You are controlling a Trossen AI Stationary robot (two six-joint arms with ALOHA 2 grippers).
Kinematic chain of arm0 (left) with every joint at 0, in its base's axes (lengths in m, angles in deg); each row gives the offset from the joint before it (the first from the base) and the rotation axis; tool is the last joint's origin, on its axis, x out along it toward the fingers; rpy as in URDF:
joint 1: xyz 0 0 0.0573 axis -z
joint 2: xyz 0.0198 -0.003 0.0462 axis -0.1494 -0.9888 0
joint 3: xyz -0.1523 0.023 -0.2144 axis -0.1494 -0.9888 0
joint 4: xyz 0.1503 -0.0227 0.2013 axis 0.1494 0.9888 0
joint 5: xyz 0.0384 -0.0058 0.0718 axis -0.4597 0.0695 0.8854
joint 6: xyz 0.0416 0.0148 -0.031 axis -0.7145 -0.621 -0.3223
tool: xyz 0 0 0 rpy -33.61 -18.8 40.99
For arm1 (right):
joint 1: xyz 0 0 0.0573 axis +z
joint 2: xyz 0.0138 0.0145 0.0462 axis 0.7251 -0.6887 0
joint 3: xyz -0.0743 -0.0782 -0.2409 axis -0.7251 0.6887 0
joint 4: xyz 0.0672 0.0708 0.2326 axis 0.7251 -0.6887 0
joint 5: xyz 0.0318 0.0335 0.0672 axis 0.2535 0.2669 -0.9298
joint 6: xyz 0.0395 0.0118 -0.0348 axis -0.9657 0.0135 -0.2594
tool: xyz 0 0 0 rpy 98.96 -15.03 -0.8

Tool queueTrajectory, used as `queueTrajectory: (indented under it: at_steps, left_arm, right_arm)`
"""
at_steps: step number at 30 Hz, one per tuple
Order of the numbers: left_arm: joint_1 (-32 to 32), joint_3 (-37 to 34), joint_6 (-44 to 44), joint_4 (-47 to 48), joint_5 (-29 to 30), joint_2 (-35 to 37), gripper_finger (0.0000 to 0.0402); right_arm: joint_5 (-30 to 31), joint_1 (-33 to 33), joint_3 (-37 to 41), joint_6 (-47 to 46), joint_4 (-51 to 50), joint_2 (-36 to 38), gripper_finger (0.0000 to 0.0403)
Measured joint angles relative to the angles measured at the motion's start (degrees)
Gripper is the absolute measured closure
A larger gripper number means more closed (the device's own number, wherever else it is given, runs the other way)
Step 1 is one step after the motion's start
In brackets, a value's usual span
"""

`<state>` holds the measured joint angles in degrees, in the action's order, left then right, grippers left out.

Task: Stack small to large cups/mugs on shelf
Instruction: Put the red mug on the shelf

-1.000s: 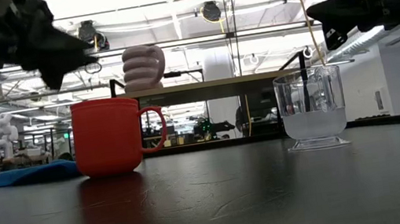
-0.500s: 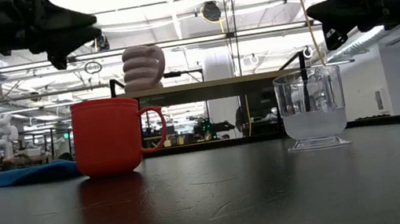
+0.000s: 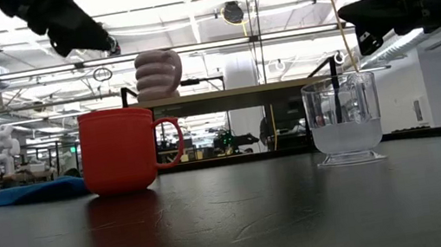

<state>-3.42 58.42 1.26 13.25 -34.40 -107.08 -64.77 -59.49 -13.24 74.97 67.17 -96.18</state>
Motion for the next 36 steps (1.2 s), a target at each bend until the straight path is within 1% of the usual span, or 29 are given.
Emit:
queueTrajectory:
  at_steps: [5,10,14,25,29,36]
  left_arm:
    - [-0.8,3.6,-1.1,4.8,-2.7,-5.9,0.0250]
    - [-2.0,5.6,-2.5,11.0,-3.6,-12.0,0.0250]
    - [-3.1,7.0,-3.4,12.2,-7.6,-15.0,0.0250]
    - [-5.4,12.6,-4.5,20.0,-12.0,-22.8,0.0250]
    - [-6.2,13.7,-5.5,21.3,-12.0,-25.0,0.0250]
    - [-7.5,13.9,-6.0,21.8,-12.1,-25.0,0.0250]
  right_arm:
    - [0.0,0.0,0.0,0.0,0.0,0.0,0.0403]
    - [0.0,0.0,0.0,0.0,0.0,0.0,0.0403]
    - [0.0,0.0,0.0,0.0,0.0,0.0,0.0403]
    - [0.0,0.0,0.0,0.2,0.0,0.0,0.0403]
    - [0.0,0.0,0.0,0.2,0.0,0.0,0.0403]
    - [0.0,0.0,0.0,0.0,0.0,0.0,0.0403]
